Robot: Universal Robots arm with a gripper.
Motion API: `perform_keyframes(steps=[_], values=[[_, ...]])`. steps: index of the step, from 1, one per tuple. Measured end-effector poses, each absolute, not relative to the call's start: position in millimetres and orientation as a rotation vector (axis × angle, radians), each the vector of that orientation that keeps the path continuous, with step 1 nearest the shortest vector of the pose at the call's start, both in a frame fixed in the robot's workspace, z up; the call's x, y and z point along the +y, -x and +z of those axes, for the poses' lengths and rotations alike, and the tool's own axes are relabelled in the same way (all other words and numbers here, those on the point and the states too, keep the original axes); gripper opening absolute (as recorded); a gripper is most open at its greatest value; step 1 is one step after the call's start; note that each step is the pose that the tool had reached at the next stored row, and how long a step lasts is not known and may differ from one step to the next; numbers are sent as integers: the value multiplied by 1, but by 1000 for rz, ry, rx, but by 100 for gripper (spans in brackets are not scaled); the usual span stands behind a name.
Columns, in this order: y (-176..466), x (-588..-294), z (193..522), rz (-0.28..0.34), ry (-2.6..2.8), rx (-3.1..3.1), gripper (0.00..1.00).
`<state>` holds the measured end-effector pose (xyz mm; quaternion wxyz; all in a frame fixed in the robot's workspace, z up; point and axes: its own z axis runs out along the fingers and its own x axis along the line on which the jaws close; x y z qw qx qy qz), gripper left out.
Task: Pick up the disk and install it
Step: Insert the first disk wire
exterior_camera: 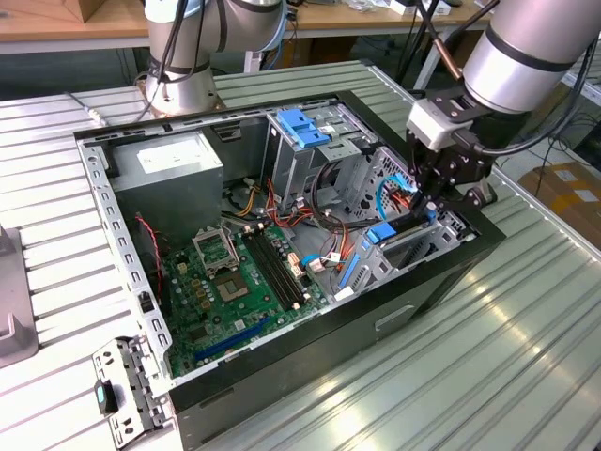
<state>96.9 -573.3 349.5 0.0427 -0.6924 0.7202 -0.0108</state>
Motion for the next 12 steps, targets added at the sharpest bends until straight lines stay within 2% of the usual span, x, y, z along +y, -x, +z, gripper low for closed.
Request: perform_keyframes(steps=[12], values=[[-94, -572, 347, -30, 2115, 2203, 17]])
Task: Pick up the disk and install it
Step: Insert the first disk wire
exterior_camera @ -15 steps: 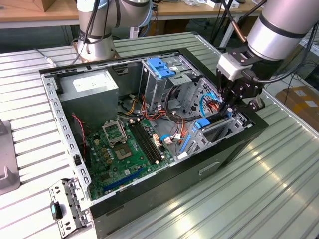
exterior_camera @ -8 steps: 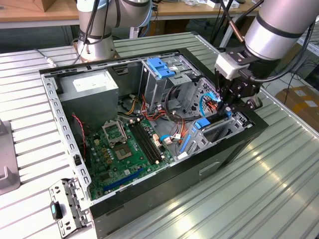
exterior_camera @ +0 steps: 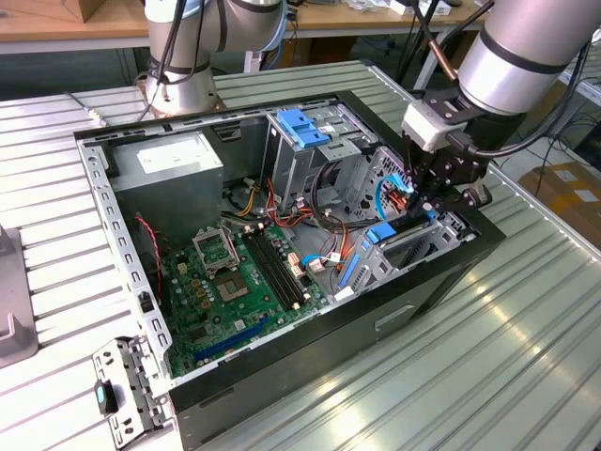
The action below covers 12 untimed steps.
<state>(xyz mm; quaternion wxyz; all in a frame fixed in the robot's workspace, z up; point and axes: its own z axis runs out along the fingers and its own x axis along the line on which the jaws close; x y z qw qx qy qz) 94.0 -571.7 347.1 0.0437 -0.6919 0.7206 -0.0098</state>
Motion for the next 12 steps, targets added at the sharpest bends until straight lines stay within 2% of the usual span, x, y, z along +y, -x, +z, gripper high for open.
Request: perform_keyframes(steps=[9, 12], values=[[-94, -571, 345, -27, 2114, 2201, 17], [-94, -572, 345, -6, 2105, 2193, 17]])
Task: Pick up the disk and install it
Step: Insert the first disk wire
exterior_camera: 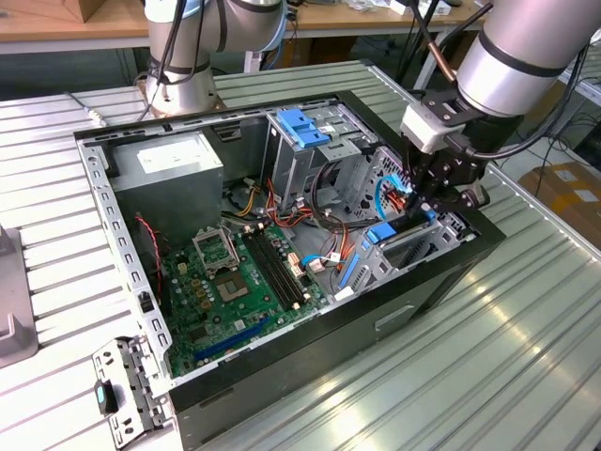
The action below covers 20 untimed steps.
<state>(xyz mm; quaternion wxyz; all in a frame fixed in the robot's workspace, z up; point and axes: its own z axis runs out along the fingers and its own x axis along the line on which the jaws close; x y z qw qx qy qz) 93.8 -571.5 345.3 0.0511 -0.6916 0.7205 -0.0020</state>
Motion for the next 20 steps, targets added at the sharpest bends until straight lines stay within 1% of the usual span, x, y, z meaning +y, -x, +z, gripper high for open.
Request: perform_keyframes(steps=[2, 3, 13, 20], values=[[-94, -572, 345, 29, 2088, 2178, 17], [-94, -573, 345, 34, 2085, 2175, 17], [-94, -581, 345, 39, 2083, 2173, 17], [-94, -581, 345, 42, 2082, 2172, 17]])
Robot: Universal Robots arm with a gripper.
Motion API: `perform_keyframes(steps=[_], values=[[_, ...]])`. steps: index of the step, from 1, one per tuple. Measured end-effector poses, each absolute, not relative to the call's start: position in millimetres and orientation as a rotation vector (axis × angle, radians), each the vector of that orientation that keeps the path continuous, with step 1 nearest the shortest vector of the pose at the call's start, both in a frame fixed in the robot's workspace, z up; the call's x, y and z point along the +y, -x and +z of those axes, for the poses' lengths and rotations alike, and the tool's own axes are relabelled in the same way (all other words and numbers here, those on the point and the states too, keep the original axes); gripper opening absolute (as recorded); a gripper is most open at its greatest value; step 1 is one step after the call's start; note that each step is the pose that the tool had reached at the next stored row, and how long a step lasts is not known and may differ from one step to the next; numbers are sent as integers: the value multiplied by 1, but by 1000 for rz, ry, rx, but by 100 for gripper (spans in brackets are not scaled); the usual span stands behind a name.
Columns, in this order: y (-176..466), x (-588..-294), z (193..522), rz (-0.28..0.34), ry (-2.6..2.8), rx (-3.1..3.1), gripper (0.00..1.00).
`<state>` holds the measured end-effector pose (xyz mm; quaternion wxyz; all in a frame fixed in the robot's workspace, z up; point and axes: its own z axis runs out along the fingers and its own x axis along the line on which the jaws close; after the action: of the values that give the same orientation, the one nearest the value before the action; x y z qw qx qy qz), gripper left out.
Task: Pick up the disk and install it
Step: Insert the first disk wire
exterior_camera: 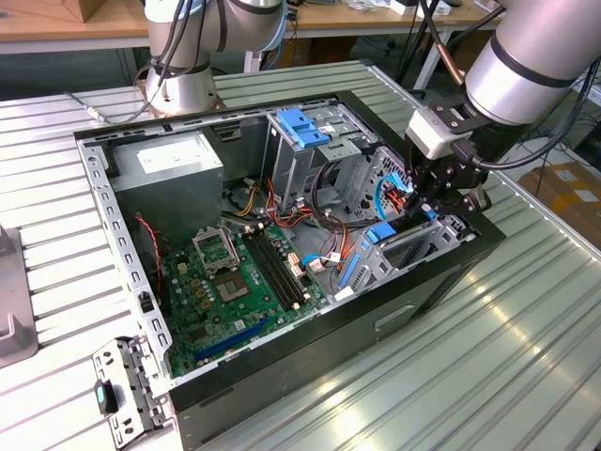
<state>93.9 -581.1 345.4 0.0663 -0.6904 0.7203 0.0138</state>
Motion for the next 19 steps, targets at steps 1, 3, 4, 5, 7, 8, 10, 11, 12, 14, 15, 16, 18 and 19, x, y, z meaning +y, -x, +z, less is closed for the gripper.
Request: perform_keyframes(steps=[1, 3, 4, 5, 7, 8, 10, 11, 12, 14, 15, 16, 18, 19], values=[[-94, -581, 345, 42, 2082, 2172, 17], [-94, -581, 346, 42, 2082, 2172, 17], [-94, -581, 346, 42, 2082, 2172, 17], [-94, -581, 346, 42, 2082, 2172, 17], [-94, -581, 346, 41, 2082, 2172, 17], [-94, -583, 346, 42, 2082, 2172, 17], [-94, -584, 346, 42, 2082, 2172, 17], [-94, -584, 346, 42, 2082, 2172, 17], [-94, -584, 346, 42, 2082, 2172, 17], [-94, -584, 346, 42, 2082, 2172, 17], [-94, -584, 345, 43, 2082, 2172, 17], [-94, -584, 345, 43, 2082, 2172, 17], [-94, -584, 345, 44, 2082, 2172, 17], [-94, -584, 345, 44, 2082, 2173, 17]])
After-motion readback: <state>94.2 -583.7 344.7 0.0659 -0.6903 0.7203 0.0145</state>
